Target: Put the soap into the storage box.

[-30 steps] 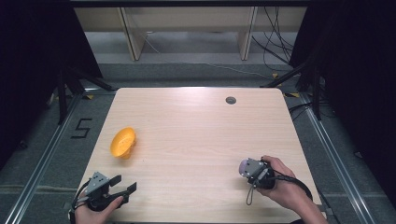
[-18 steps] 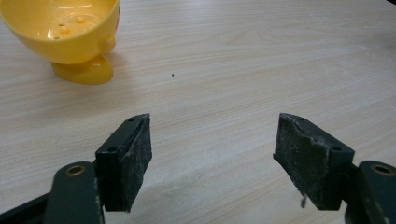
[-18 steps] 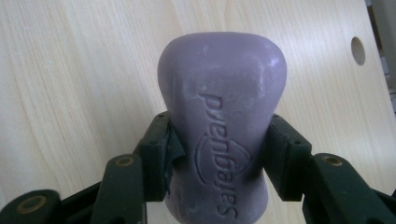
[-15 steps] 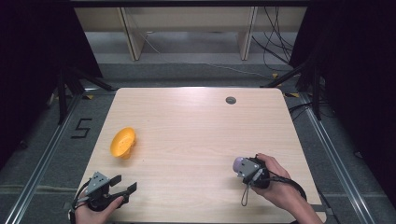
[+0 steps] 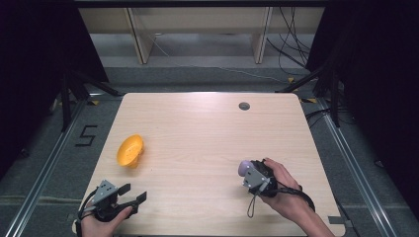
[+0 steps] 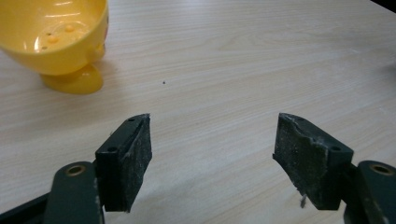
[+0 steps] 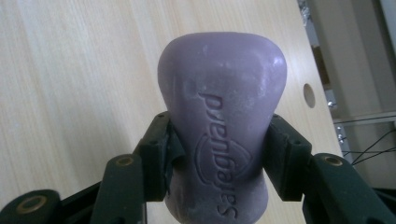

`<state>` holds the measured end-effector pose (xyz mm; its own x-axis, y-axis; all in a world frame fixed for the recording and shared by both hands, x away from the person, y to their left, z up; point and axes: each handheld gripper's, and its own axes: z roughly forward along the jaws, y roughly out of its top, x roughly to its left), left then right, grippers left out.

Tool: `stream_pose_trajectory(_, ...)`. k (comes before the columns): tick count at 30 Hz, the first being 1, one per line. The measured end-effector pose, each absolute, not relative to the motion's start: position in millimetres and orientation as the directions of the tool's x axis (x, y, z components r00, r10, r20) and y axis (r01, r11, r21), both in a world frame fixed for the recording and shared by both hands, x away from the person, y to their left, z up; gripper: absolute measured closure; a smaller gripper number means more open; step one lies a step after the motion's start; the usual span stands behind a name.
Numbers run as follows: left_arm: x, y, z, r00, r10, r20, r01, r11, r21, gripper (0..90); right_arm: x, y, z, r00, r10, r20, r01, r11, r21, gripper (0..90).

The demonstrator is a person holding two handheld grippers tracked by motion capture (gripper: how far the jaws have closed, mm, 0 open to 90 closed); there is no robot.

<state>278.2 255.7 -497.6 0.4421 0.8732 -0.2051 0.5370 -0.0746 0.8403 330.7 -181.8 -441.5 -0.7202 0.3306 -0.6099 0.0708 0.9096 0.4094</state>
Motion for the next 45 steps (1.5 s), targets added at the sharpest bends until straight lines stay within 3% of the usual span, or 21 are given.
stream_pose_trajectory(2,281.5,251.6,-492.1,0.458,0.868,-0.194,0.528,-0.089,0.845,26.8,331.5,-177.9,-439.4,-0.702,0.28,-0.655,0.018,0.926,0.377,50.2)
stream_pose_trajectory(5,286.6,245.6,-484.1,0.478,0.861,-0.175,0.516,-0.114,0.849,26.9,328.2,-174.6,-439.9,-0.695,0.303,-0.652,0.037,0.921,0.388,50.1)
stream_pose_trajectory(13,312.1,214.6,-451.2,0.574,0.805,-0.151,0.463,-0.167,0.87,26.7,325.5,-166.3,-438.2,-0.675,0.247,-0.695,-0.029,0.933,0.359,50.2)
stream_pose_trajectory(23,343.3,137.8,-423.3,0.731,0.673,-0.115,0.407,-0.294,0.865,27.5,322.4,-159.4,-438.2,-0.666,0.262,-0.698,-0.023,0.929,0.37,50.2)
stream_pose_trajectory(24,347.3,120.5,-421.0,0.764,0.634,-0.121,0.397,-0.314,0.863,27.6,324.8,-158.5,-436.9,-0.672,0.226,-0.705,-0.059,0.933,0.356,50.2)
stream_pose_trajectory(32,353.2,74.3,-418.0,0.822,0.55,-0.148,0.386,-0.347,0.855,30.4,322.9,-155.3,-438.0,-0.673,0.252,-0.696,-0.035,0.928,0.371,50.2)
stream_pose_trajectory(45,362.4,38.0,-421.6,0.824,0.513,-0.241,0.451,-0.337,0.826,35.2,321.2,-151.1,-440.3,-0.674,0.26,-0.691,-0.047,0.919,0.392,50.2)
